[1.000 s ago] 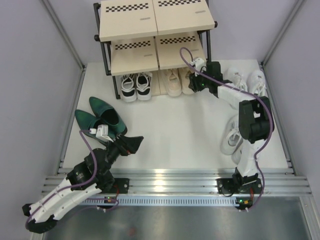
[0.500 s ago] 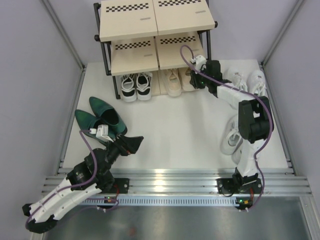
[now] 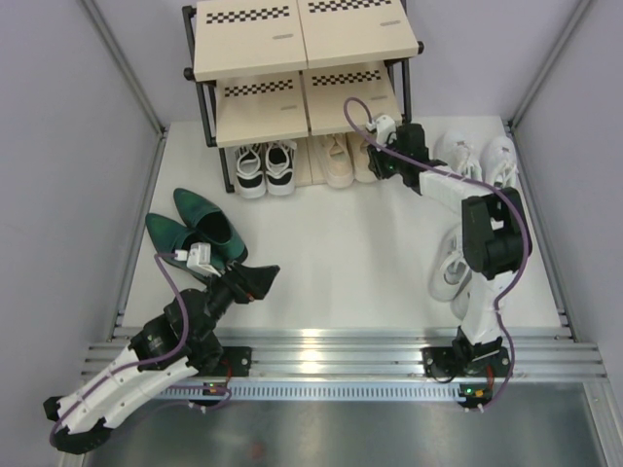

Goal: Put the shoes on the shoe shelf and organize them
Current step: Adjust the shoe at the shoe shelf.

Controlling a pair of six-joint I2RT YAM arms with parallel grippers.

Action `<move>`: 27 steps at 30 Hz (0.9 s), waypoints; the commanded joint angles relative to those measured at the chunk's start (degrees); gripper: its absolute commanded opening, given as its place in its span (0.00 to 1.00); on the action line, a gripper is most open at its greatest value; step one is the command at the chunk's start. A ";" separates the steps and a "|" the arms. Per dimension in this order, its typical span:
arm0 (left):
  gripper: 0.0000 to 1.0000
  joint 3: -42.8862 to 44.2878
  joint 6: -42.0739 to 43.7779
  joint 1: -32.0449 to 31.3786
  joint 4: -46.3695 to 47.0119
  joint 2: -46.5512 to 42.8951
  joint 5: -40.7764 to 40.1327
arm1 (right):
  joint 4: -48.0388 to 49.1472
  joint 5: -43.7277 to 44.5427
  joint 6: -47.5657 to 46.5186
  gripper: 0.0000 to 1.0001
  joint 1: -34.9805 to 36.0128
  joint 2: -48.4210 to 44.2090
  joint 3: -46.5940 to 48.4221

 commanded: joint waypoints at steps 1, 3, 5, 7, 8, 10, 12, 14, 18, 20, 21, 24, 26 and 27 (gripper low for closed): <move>0.98 0.31 0.76 -0.01 0.72 -1.14 0.63 | 1.69 -0.06 -1.36 0.30 0.92 -2.99 -1.03; 0.98 0.31 0.76 -0.01 0.72 -1.57 0.81 | 1.60 -0.06 -1.62 0.29 0.92 -3.78 -1.73; 0.98 0.57 0.67 -0.01 0.20 -1.75 0.89 | 1.69 -0.24 -1.62 0.29 0.92 -4.31 -2.36; 0.98 0.66 0.67 -0.01 -0.07 -1.75 1.16 | 1.69 -0.41 -1.54 0.29 1.01 -5.01 -3.06; 0.98 0.66 0.59 -0.01 0.02 -1.75 1.33 | 1.69 -0.50 -1.62 0.28 0.92 -5.19 -3.32; 0.98 0.66 0.58 -0.01 0.02 -1.75 1.42 | 1.69 -0.59 -1.54 0.28 0.92 -5.81 -3.58; 0.98 0.74 0.50 -0.01 0.02 -1.75 1.51 | 1.78 -0.50 -1.54 0.27 0.92 -6.42 -4.02; 0.98 0.83 0.50 0.08 0.02 -1.75 1.77 | 2.39 -0.68 -1.71 0.29 1.01 -7.21 -5.07; 0.98 1.62 0.93 -0.01 -1.12 -1.75 1.69 | 2.40 -3.13 -5.39 0.50 0.92 -12.57 -7.27; 0.98 1.97 1.20 -0.01 -1.91 -1.75 1.60 | 0.56 -4.45 -8.03 0.59 0.92 -15.54 -7.80; 0.98 2.06 1.46 -0.01 -2.00 -1.75 1.51 | -0.32 -5.68 -9.17 0.61 0.92 -16.26 -7.63; 0.98 1.98 1.55 -0.01 -2.00 -1.66 1.16 | -6.79 -8.66 -15.14 0.66 0.92 -16.80 -4.74; 0.98 1.63 1.38 -0.01 -1.91 -1.75 0.63 | -10.51 -10.25 -16.38 0.66 0.92 -14.44 0.00; 0.98 1.63 1.29 -0.01 -1.91 -1.75 0.54 | -14.27 -11.82 -17.26 0.66 0.92 -13.29 1.58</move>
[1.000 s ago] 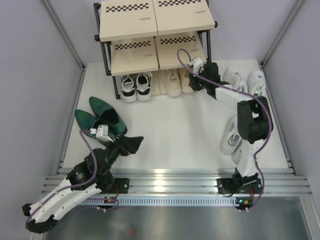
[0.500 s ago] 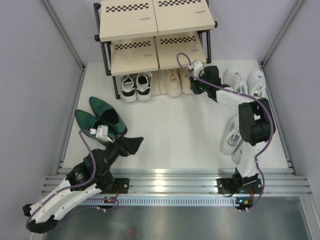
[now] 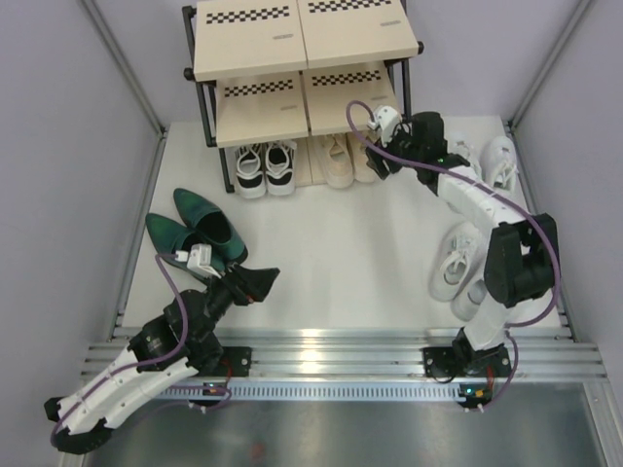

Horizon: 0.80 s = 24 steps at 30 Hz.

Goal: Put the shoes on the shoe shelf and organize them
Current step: Adjust the shoe at the shoe shelf.

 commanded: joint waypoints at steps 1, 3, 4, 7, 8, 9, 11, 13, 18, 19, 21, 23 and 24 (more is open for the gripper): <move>0.98 1.52 1.05 -0.01 -0.23 -0.66 -0.33 | -9.34 -5.92 -5.47 0.65 0.68 3.91 9.04; 0.98 1.52 0.96 -0.01 -0.23 -0.66 -0.07 | -12.67 -6.62 -5.64 0.63 0.85 6.30 12.91; 0.98 1.60 0.96 -0.01 -0.23 -0.66 0.11 | -12.95 -6.45 -5.55 0.63 1.03 8.14 13.72; 0.98 1.43 0.70 -0.01 -0.23 -0.66 0.55 | -12.00 -5.13 -5.03 0.63 1.56 10.26 15.13; 0.98 1.25 0.61 -0.01 -0.23 -0.66 0.55 | -11.81 -4.69 -4.94 0.63 1.73 10.61 15.48; 0.98 1.16 0.61 -0.01 -0.23 -0.57 0.46 | -11.81 -3.64 -4.68 0.63 1.82 10.96 15.92; 0.98 1.08 0.61 -0.01 -0.32 -0.66 0.37 | -11.20 -2.76 -4.59 0.62 2.00 11.93 16.80; 0.98 0.99 0.52 -0.01 -0.23 -0.66 0.20 | -10.67 -1.18 -4.85 0.62 2.35 12.55 17.07; 0.98 0.81 0.43 -0.01 -0.32 -0.66 0.28 | -9.44 1.37 -6.08 0.62 2.61 13.87 17.42; 0.98 0.81 0.43 -0.01 -0.23 -0.66 0.28 | -9.27 1.64 -6.26 0.62 2.70 14.04 17.42; 0.98 0.81 0.43 -0.01 -0.23 -0.66 0.28 | -8.48 1.99 -6.52 0.62 2.70 14.13 17.42; 0.98 0.81 0.43 -0.01 -0.23 -0.57 0.20 | -8.12 2.51 -6.70 0.63 2.88 14.57 17.59; 0.98 0.81 0.43 -0.01 -0.14 -0.57 0.20 | -8.12 2.52 -6.87 0.63 2.88 14.92 17.77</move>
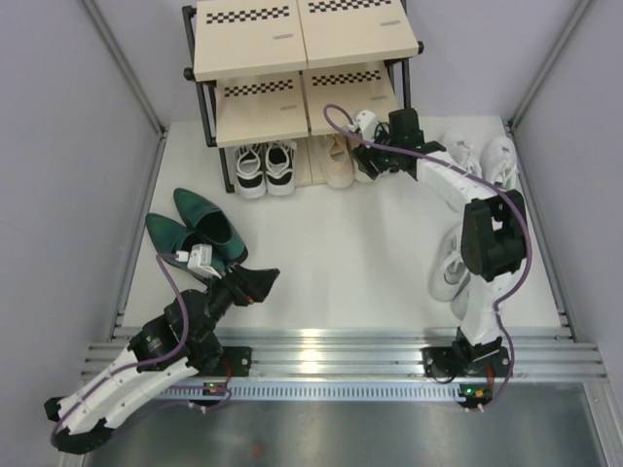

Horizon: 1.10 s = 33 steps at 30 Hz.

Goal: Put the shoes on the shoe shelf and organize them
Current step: Adjust the shoe at the shoe shelf.

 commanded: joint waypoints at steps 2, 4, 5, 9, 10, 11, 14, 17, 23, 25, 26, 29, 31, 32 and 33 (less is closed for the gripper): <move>0.98 0.73 0.48 -0.01 0.42 -0.66 0.15 | 1.32 0.99 -1.63 0.63 1.00 2.68 4.90; 0.98 0.81 0.48 -0.01 0.51 -0.66 0.24 | -0.87 0.99 -1.89 0.61 1.09 4.79 7.09; 0.98 0.90 0.48 -0.01 0.60 -0.66 0.33 | -1.23 0.90 -2.07 0.60 1.09 5.32 7.54; 0.98 0.90 0.39 -0.01 0.51 -0.66 0.68 | -2.11 0.99 -2.51 0.53 1.17 6.30 7.72; 0.98 0.90 0.39 -0.01 0.51 -0.57 0.68 | -2.38 0.99 -2.68 0.51 1.17 6.30 7.63; 0.98 0.90 0.47 -0.01 0.51 -0.57 0.50 | -2.73 0.99 -2.86 0.50 1.17 6.38 7.63; 0.98 0.73 0.39 -0.01 0.51 -0.66 0.33 | -2.91 1.08 -3.21 0.43 1.17 5.95 7.20; 0.98 0.81 0.39 -0.01 0.51 -0.57 0.59 | -3.34 1.25 -3.30 0.34 1.26 5.86 7.28; 0.98 0.99 0.39 -0.01 0.51 -0.66 1.21 | -3.52 1.52 -3.12 0.24 1.61 5.51 7.11; 0.98 0.99 0.48 -0.01 0.42 -0.66 1.29 | -3.52 1.25 -3.21 0.22 1.79 5.16 6.84; 0.98 0.99 0.56 -0.01 0.51 -0.66 1.29 | -3.52 1.08 -3.21 0.22 1.88 4.98 6.58; 0.98 0.99 0.56 -0.01 0.51 -0.66 1.38 | -3.61 0.38 -2.86 0.19 1.96 4.45 6.05; 0.98 0.90 0.56 -0.01 0.51 -0.66 1.47 | -3.61 0.02 -2.51 0.17 2.05 4.19 5.88; 0.98 0.90 0.56 -0.01 0.51 -0.75 1.64 | -3.61 -0.15 -2.07 0.16 1.97 4.10 5.88; 0.98 0.90 0.56 -0.01 0.51 -0.66 1.65 | -3.61 -0.33 -1.89 0.15 2.05 4.10 5.96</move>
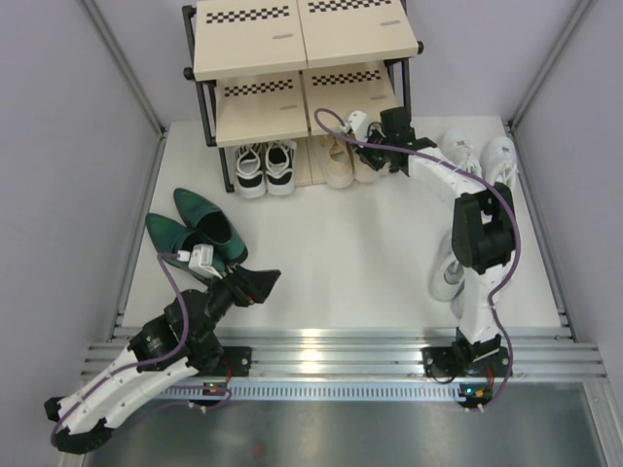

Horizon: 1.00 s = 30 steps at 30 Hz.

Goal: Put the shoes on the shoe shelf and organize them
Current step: Adjust the shoe at the shoe shelf.

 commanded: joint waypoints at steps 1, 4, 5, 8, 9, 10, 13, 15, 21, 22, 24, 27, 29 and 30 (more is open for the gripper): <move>0.98 0.81 0.56 -0.01 0.45 -0.66 0.62 | -1.49 -2.69 1.56 0.15 0.94 -1.04 0.43; 0.98 0.81 0.65 -0.01 0.45 -0.66 0.71 | -1.84 -3.04 2.09 0.13 1.11 -1.13 0.70; 0.98 0.90 0.74 -0.01 0.53 -0.57 0.71 | -2.10 -3.22 2.18 0.12 1.20 -1.13 0.70; 0.98 0.99 1.00 -0.01 0.45 -0.75 0.71 | -2.36 -3.04 2.26 0.06 1.46 -1.21 0.61; 0.98 0.99 1.00 -0.01 0.53 -0.66 0.79 | -2.45 -3.04 2.27 0.02 1.55 -1.21 0.61; 0.98 0.99 1.00 -0.01 0.53 -0.66 0.79 | -2.46 -3.04 2.35 0.00 1.55 -1.39 0.44; 0.98 0.99 1.09 -0.01 0.53 -0.66 0.79 | -2.37 -2.87 2.44 0.00 1.64 -1.65 0.00; 0.98 0.99 1.09 -0.01 0.53 -0.66 0.79 | -2.19 -2.87 2.53 0.00 1.64 -2.09 -0.36; 0.98 0.99 1.09 -0.01 0.45 -0.66 0.88 | -1.58 -3.39 3.14 0.00 1.64 -3.49 -1.41; 0.98 0.99 1.18 -0.01 0.53 -0.66 0.88 | -1.58 -3.57 3.32 0.00 1.64 -3.67 -1.41; 0.98 0.99 1.18 -0.01 0.53 -0.66 0.88 | -1.49 -3.66 3.49 0.00 1.73 -4.11 -1.41; 0.98 0.99 1.09 -0.01 0.45 -0.66 0.88 | -1.66 -3.92 3.76 0.00 1.82 -4.46 -1.41; 0.98 1.07 1.18 -0.01 0.53 -0.66 0.97 | -1.84 -4.01 3.76 0.00 1.99 -4.55 -1.41; 0.98 1.08 1.27 -0.01 0.53 -0.75 0.97 | -1.84 -4.01 3.59 0.00 1.99 -4.64 -1.41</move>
